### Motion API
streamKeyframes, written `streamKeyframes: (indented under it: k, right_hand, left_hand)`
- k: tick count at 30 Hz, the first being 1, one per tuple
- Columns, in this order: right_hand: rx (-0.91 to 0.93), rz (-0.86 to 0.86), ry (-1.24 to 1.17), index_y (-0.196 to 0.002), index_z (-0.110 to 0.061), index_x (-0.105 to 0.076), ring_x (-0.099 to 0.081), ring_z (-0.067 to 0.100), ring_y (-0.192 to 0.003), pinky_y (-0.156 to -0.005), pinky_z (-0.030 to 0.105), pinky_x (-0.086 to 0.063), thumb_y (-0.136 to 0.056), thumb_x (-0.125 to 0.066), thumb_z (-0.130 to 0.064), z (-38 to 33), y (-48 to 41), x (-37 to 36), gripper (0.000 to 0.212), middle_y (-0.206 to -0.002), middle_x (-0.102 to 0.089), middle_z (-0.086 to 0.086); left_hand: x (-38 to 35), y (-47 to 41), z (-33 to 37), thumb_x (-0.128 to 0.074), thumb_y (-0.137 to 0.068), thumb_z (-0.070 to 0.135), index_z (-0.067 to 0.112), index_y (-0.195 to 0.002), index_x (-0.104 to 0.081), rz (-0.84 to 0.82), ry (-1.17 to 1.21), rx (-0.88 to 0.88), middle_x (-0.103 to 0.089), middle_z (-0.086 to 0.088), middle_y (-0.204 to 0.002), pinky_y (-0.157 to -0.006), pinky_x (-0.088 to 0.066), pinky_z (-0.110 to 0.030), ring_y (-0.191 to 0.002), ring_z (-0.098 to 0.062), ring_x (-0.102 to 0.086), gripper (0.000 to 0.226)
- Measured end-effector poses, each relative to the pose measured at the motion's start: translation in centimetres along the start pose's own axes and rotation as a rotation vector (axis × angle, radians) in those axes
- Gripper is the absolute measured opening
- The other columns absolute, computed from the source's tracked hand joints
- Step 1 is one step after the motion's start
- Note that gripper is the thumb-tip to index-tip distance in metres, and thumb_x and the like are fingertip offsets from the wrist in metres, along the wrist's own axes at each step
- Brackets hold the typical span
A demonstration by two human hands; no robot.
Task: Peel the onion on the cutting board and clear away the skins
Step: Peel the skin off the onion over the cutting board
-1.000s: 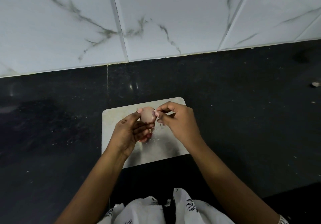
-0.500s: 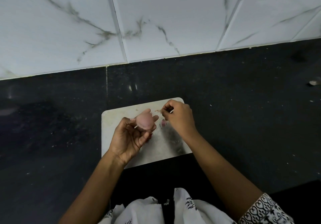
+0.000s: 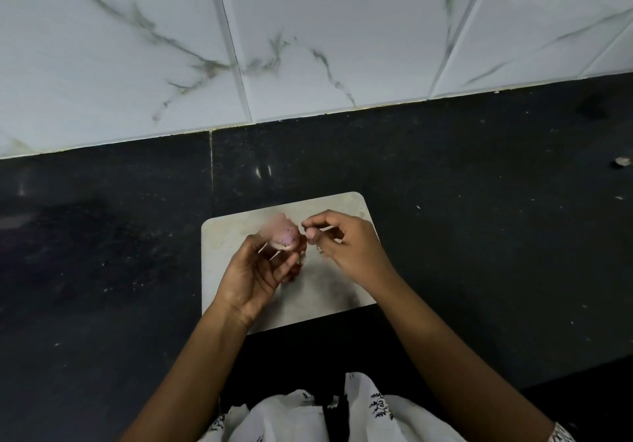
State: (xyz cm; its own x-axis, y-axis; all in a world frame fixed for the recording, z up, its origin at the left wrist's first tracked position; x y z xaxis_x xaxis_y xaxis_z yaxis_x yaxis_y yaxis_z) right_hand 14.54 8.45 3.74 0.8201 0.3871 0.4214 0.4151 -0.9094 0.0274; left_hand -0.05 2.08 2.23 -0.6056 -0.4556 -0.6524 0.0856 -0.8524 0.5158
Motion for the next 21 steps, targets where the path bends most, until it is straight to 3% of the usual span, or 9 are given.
streamKeyframes:
  k: [5,10,15,18,21]
  right_hand:
    - [0.185,0.047,0.064,-0.106,-0.013,-0.071,-0.068,0.005,-0.084,-0.077,0.026,-0.057,-0.078,-0.074,-0.024,-1.1,0.4,-0.1,0.030,-0.097,-0.073,0.000]
    - [0.213,0.079,0.051,-0.114,-0.010,-0.067,-0.068,0.010,-0.089,-0.079,0.030,-0.058,-0.073,-0.078,-0.020,-0.7,0.2,-0.6,0.043,-0.102,-0.072,0.005]
    - [0.295,0.026,0.146,-0.117,-0.017,-0.058,-0.064,0.004,-0.089,-0.076,0.015,-0.054,-0.075,-0.076,-0.018,-0.9,0.5,-0.2,0.045,-0.120,-0.059,-0.001]
    - [0.341,-0.044,0.268,-0.113,-0.019,-0.056,-0.060,0.002,-0.089,-0.076,0.007,-0.049,-0.078,-0.073,-0.019,-0.7,0.3,0.1,0.039,-0.120,-0.054,-0.002]
    - [0.359,-0.064,0.279,-0.110,-0.018,-0.059,-0.056,0.000,-0.086,-0.075,0.000,-0.044,-0.080,-0.071,-0.019,-0.6,0.0,0.2,0.033,-0.117,-0.055,0.000]
  left_hand:
    - [-0.5,0.2,0.4,-0.052,-0.084,0.016,0.011,-0.111,-0.065,-0.039,-0.090,-0.066,-0.074,-0.004,-0.095,-0.064,-0.058,-0.022,-0.078,-0.013,-0.072,0.030]
    - [-1.0,0.2,-0.2,-0.055,-0.089,0.027,0.009,-0.095,-0.068,0.075,-0.034,-0.024,-0.073,-0.010,-0.087,-0.067,-0.058,-0.021,-0.069,-0.013,-0.071,0.023]
    - [-1.5,0.3,-0.1,-0.058,-0.089,0.035,0.003,-0.097,-0.065,0.216,-0.113,0.019,-0.072,-0.012,-0.071,-0.047,-0.054,-0.017,-0.052,-0.013,-0.067,0.033]
    - [-1.3,0.2,0.6,-0.061,-0.089,0.028,0.001,-0.107,-0.065,0.239,-0.205,0.010,-0.072,-0.017,-0.083,-0.048,-0.054,-0.019,-0.058,-0.016,-0.069,0.034]
    - [-1.5,0.2,1.1,-0.067,-0.083,0.029,0.002,-0.105,-0.068,0.221,-0.286,-0.003,-0.072,-0.017,-0.088,-0.055,-0.057,-0.022,-0.063,-0.018,-0.070,0.035]
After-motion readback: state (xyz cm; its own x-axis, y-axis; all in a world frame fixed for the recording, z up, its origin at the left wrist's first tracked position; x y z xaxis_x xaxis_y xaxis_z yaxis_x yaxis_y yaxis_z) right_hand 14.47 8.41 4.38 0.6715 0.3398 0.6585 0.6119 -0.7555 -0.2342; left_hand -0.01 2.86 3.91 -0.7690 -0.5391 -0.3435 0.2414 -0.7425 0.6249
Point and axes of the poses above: each hand's wrist, its own y-axis away from the middle knuckle, its own x-axis out of the back of the hand, z = x × y, the point moved 1 cm from there along -y, towards the middle knuckle
